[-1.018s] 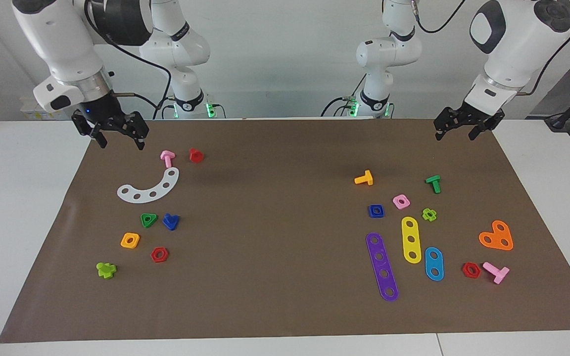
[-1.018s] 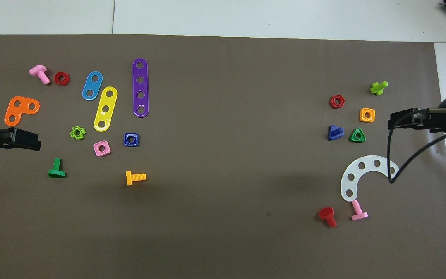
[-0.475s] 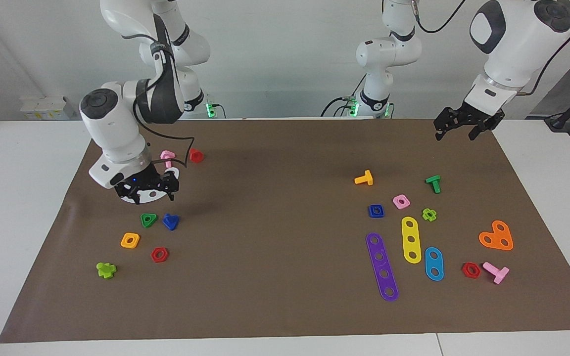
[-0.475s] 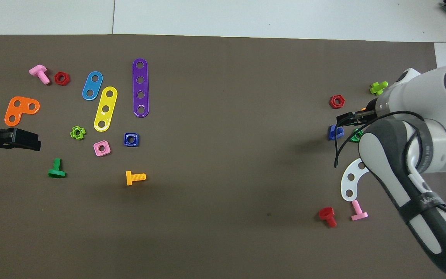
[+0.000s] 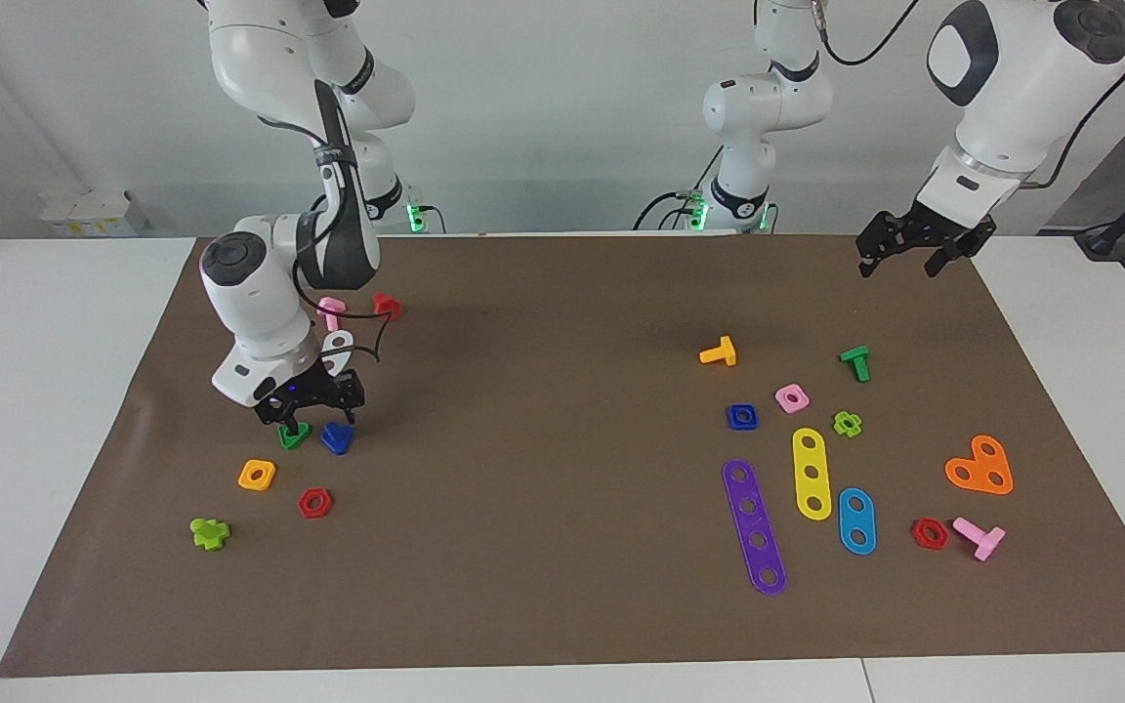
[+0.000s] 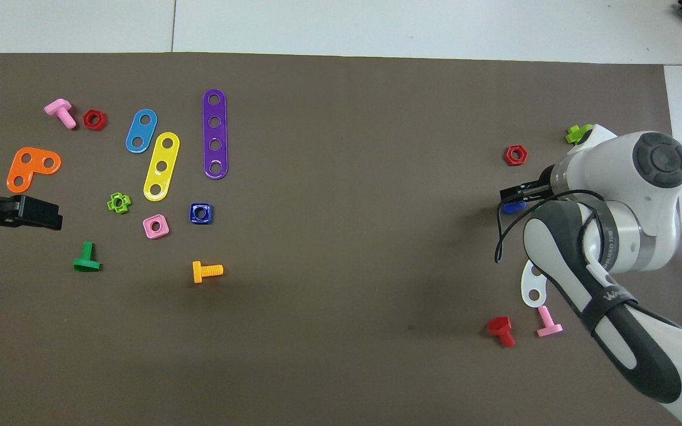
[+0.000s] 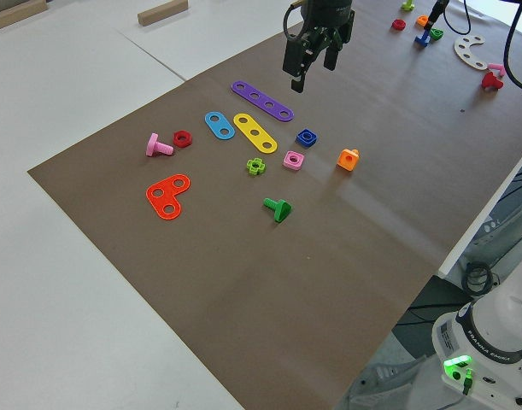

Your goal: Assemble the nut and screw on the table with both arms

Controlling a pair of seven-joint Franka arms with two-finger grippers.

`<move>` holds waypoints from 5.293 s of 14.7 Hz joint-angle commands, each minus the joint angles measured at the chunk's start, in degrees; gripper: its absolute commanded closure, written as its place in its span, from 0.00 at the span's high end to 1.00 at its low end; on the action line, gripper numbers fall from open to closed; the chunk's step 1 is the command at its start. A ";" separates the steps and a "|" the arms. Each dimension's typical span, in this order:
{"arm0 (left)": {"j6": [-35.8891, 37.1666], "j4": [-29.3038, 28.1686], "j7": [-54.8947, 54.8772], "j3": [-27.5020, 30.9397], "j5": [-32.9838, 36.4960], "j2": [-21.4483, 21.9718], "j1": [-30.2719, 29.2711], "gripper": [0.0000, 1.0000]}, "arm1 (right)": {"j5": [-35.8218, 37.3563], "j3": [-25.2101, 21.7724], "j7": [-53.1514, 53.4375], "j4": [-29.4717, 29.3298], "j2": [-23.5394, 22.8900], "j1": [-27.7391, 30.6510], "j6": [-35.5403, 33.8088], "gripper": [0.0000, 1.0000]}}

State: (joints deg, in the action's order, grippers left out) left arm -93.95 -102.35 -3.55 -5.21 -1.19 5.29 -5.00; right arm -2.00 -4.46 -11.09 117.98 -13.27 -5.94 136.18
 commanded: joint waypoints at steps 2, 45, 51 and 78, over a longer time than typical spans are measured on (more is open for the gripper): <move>-1.14 -2.06 -0.05 0.03 -0.65 1.83 -0.27 1.00 | -2.66 0.24 -2.80 1.29 -0.79 0.40 3.47 0.69; -1.76 -2.06 -0.58 -0.15 -0.65 1.83 0.87 1.00 | -2.66 0.32 30.29 -22.25 -3.08 -13.63 -13.85 0.00; -7.73 -2.50 -0.32 -0.33 -0.65 1.48 0.87 1.00 | 1.21 0.32 48.52 -32.02 -10.81 -26.39 -13.41 0.00; -26.61 -11.89 8.73 -0.59 -1.62 -10.30 9.74 0.93 | 9.03 -0.11 65.49 -28.86 -17.52 -35.99 -3.20 1.00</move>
State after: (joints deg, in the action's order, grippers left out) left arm -116.05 -109.61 4.43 -6.42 -2.04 -6.06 3.49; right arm 6.33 -4.32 52.75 88.41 -34.15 -42.88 133.18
